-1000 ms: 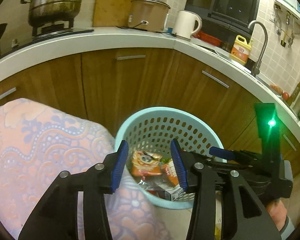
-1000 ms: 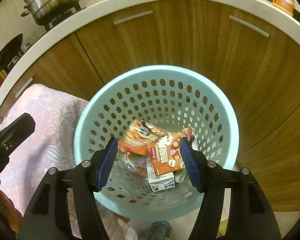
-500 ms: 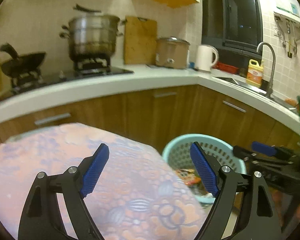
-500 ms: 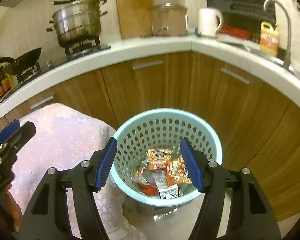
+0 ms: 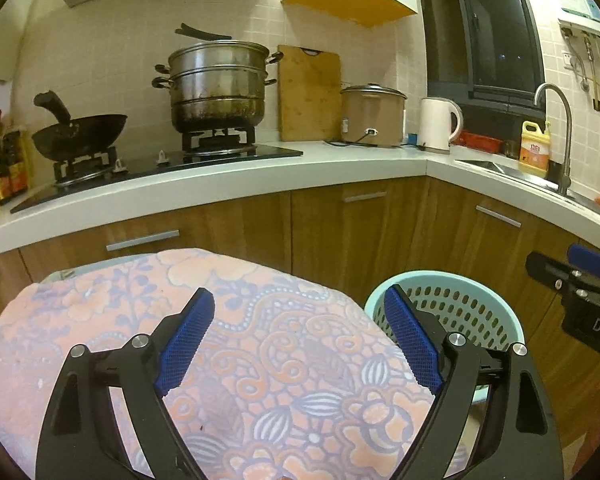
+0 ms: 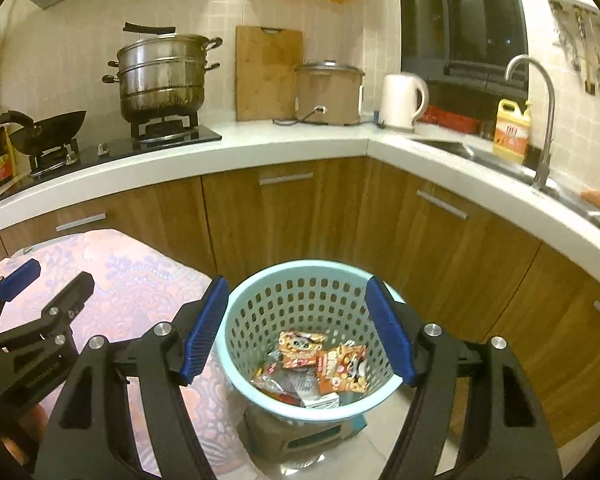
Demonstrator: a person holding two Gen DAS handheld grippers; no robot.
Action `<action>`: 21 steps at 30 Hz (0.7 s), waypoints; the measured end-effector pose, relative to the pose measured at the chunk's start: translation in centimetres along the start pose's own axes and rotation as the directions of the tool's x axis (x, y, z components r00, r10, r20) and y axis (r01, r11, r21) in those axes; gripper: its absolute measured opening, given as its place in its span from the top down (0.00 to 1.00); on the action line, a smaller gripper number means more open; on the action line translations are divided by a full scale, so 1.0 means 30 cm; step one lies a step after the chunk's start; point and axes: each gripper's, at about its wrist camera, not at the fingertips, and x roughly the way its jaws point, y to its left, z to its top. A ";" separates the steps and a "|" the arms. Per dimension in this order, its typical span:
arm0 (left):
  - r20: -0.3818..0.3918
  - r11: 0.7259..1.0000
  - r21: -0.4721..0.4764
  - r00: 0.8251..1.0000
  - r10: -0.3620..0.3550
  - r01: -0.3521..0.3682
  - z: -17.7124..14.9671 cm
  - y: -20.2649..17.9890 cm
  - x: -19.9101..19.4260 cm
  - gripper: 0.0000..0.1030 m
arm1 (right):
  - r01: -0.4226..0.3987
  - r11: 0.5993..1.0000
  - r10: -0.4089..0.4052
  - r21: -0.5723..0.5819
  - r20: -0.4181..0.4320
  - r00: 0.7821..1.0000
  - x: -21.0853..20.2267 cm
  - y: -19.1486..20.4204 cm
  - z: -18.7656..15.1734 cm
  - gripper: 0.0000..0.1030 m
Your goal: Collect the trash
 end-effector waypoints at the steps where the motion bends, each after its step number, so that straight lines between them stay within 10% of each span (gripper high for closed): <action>1: 0.000 1.000 0.001 1.000 0.002 -0.002 -0.001 0.000 0.001 0.18 | 0.007 1.000 -0.007 -0.005 0.007 1.000 -0.006 0.001 -0.001 0.35; 21: -0.007 1.000 -0.010 1.000 -0.007 0.007 -0.007 0.010 0.005 0.15 | 0.040 0.999 -0.039 -0.026 0.044 0.998 -0.038 0.006 0.000 0.35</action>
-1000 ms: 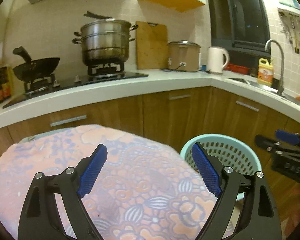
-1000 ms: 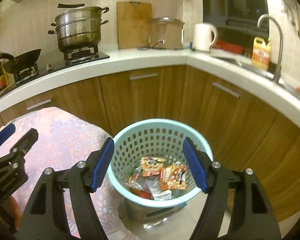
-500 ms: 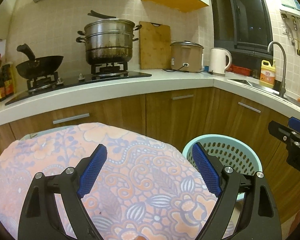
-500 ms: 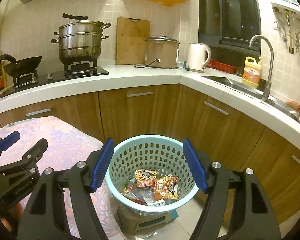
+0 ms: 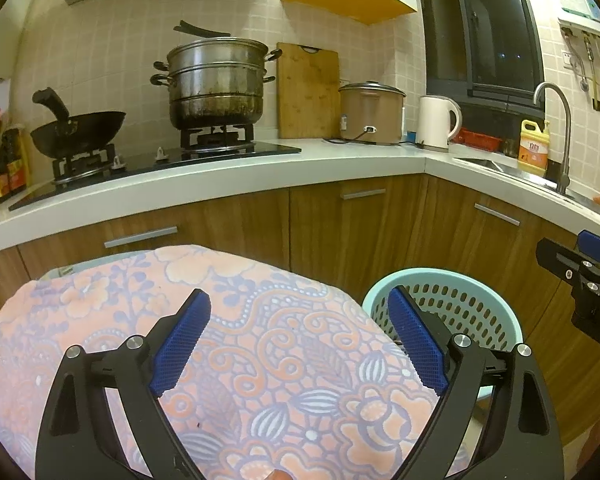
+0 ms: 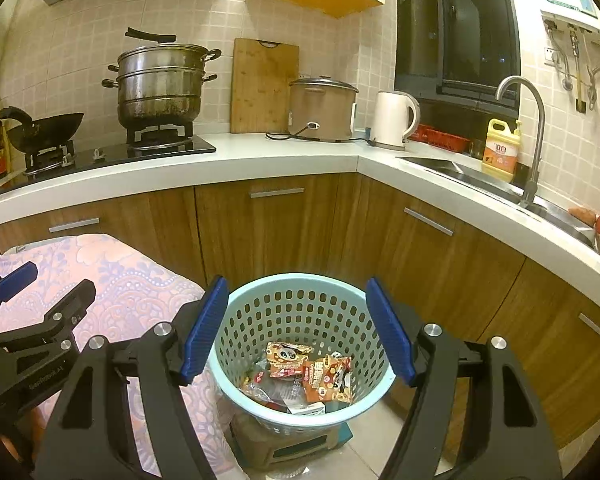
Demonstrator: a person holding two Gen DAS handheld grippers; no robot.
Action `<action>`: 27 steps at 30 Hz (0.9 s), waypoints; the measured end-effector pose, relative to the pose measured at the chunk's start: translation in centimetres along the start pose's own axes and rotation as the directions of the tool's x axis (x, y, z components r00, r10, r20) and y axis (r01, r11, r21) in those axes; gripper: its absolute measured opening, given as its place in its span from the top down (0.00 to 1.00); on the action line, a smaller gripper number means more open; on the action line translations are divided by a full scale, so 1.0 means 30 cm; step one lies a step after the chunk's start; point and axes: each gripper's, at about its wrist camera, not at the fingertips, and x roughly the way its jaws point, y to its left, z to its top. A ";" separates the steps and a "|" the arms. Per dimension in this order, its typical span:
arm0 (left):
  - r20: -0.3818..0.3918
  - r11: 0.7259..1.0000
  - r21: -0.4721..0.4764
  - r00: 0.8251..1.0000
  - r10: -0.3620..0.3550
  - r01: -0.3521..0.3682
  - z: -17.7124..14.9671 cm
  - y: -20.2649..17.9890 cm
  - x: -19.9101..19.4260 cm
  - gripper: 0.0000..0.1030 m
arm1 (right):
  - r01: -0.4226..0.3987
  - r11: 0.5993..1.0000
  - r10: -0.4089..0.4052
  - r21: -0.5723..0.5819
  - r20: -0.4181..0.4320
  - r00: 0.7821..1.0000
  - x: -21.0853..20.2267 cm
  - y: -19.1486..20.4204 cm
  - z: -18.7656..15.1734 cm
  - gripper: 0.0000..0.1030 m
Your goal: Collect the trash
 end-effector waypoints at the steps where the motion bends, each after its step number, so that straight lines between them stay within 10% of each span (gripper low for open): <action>1: 0.000 1.000 -0.002 1.000 -0.001 0.001 0.000 0.002 -0.001 0.15 | 0.000 1.000 0.001 -0.002 0.003 1.000 -0.003 0.003 0.001 0.35; 27: -0.002 1.000 -0.006 1.000 -0.002 0.002 0.001 0.009 0.003 0.13 | -0.016 1.000 0.016 0.011 -0.002 1.000 0.000 0.002 0.003 0.35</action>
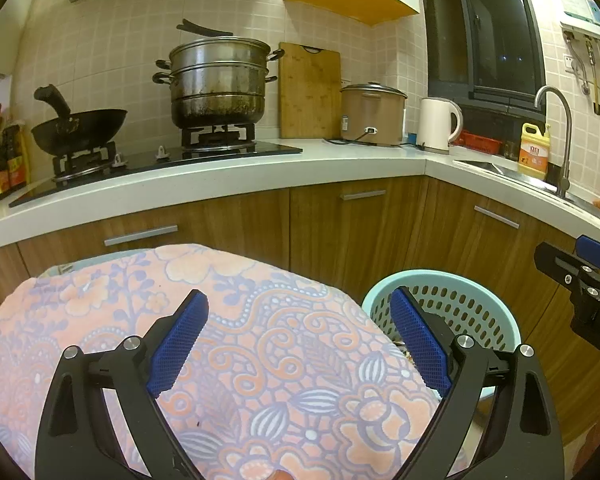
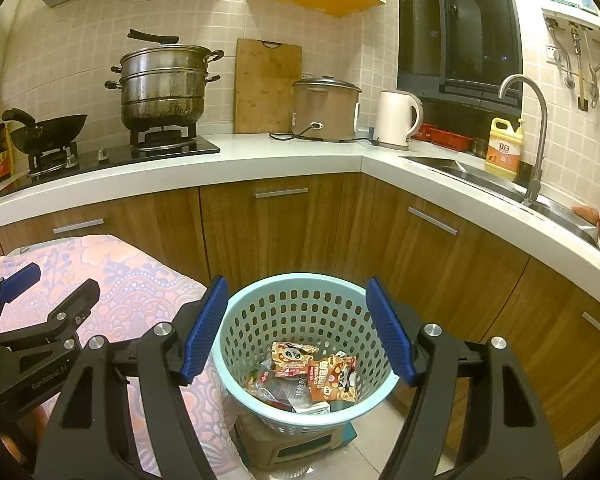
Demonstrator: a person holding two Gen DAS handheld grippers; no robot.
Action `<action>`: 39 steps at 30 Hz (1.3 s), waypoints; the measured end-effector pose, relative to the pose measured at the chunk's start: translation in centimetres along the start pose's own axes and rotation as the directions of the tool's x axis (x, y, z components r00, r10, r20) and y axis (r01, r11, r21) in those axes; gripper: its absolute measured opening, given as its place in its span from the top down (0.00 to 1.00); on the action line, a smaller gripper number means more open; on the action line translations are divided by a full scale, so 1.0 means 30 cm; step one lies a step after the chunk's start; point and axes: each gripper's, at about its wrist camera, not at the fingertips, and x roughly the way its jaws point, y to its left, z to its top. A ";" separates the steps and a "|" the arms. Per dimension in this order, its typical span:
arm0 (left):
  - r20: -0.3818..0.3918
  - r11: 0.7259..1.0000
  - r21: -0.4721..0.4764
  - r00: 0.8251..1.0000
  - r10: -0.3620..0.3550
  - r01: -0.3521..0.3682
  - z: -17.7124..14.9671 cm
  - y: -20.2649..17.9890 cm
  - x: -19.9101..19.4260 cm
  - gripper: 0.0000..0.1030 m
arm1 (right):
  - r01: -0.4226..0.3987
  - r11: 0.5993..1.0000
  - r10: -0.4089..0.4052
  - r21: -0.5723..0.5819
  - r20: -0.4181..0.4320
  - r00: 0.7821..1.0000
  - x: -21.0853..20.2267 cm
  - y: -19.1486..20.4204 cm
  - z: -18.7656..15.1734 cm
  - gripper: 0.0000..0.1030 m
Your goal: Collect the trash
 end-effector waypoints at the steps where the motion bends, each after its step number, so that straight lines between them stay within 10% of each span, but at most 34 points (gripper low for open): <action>1: 0.000 1.000 -0.001 1.000 -0.001 0.001 0.000 0.001 0.000 0.13 | 0.000 1.000 0.000 0.001 0.001 1.000 -0.001 0.000 -0.001 0.35; 39: 0.005 1.000 -0.001 1.000 -0.002 0.002 0.005 -0.002 -0.005 0.13 | -0.011 1.000 0.011 -0.009 0.023 1.000 0.000 0.009 0.009 0.35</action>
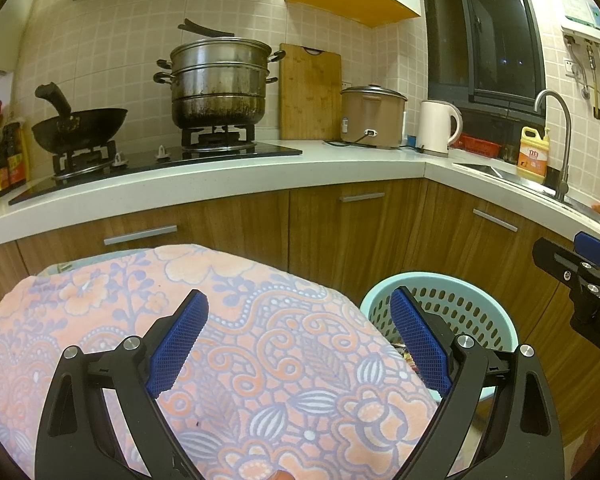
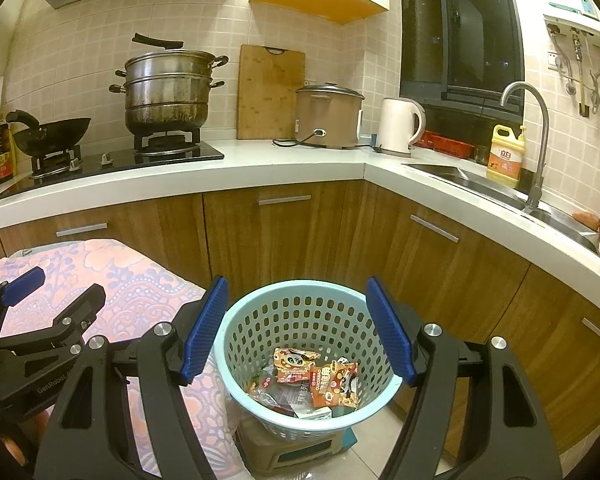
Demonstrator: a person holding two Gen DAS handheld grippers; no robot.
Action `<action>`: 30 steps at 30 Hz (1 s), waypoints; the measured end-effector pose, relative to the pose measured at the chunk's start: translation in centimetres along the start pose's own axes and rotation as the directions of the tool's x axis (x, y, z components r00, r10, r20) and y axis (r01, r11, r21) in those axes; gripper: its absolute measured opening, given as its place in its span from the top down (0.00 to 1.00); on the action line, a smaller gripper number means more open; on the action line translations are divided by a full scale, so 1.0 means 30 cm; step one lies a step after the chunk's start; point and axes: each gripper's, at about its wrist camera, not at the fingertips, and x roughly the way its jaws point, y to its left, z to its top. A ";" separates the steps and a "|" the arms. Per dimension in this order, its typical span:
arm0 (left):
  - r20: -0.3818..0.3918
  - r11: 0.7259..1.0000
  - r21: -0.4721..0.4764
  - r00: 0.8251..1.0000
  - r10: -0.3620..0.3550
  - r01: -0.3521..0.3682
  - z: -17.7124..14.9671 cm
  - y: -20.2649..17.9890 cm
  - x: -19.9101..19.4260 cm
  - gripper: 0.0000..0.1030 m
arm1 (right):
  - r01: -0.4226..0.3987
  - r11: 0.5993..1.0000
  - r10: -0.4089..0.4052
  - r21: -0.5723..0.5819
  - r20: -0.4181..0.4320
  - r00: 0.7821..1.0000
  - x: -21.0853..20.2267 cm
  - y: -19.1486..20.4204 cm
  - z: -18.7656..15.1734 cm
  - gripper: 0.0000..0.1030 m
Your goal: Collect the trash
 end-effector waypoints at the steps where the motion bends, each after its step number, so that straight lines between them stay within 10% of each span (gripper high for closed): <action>1: 0.000 1.000 0.000 1.000 0.000 0.000 0.000 0.000 0.000 0.13 | 0.000 1.000 0.000 0.000 0.000 1.000 0.001 0.000 0.000 0.35; 30: 0.036 0.999 0.005 0.999 0.040 -0.040 0.004 -0.026 -0.023 0.07 | 0.001 1.000 -0.001 0.013 0.003 1.000 -0.005 -0.024 -0.001 0.35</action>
